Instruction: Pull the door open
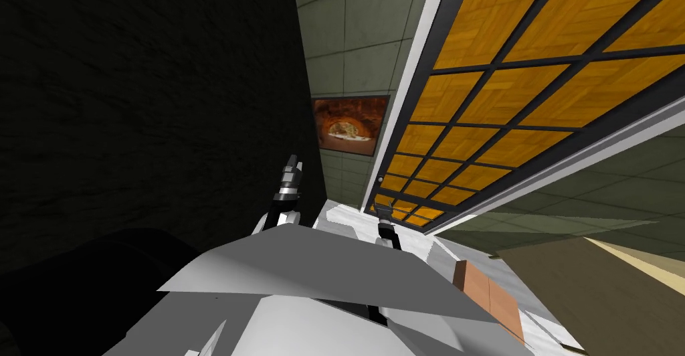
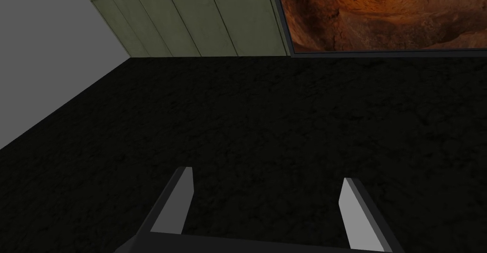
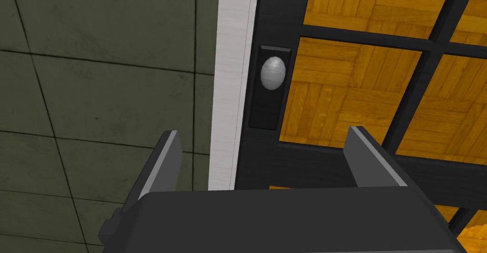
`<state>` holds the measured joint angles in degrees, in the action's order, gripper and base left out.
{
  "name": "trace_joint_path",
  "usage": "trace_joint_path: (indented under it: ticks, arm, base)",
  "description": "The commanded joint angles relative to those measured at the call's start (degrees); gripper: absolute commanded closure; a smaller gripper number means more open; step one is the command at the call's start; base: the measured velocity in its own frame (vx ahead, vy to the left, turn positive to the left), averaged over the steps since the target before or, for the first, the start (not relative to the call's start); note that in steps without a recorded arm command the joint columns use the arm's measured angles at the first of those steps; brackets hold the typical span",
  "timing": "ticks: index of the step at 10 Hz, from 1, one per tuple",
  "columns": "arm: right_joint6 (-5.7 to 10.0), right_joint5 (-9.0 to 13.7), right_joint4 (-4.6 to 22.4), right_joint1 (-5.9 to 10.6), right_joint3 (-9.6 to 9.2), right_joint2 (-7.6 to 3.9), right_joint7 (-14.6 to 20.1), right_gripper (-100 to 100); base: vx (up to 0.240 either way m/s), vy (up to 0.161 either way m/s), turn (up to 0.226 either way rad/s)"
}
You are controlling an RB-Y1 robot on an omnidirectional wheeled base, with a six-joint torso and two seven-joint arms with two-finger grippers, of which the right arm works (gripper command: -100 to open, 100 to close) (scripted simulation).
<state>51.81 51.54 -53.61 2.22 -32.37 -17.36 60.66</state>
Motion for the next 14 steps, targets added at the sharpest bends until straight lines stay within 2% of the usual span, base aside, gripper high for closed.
trace_joint_path:
  ticks: [1, 6, 12, 13, 14]
  arm:
    - [0.46, 1.12, 1.47, 0.5, -0.69, -0.36, 1.58, -100]
    - [1.78, 4.3, 6.23, 2.31, -2.69, -1.21, 5.89, -100]
    - [4.07, 9.88, 14.6, 5.49, -6.21, -2.68, 13.46, -100]
    - [4.06, 9.25, 14.58, 5.53, -5.98, -2.27, 12.97, -100]
    - [4.25, 9.26, 16.34, 6.36, -6.09, -2.45, 14.45, -100]
  base:
    - [0.094, 0.0, 0.018]
    - [0.087, 0.002, 0.02]
    - [0.126, 0.001, 0.028]
    - [0.059, -0.007, 0.006]
    - [0.124, -0.022, -0.039]
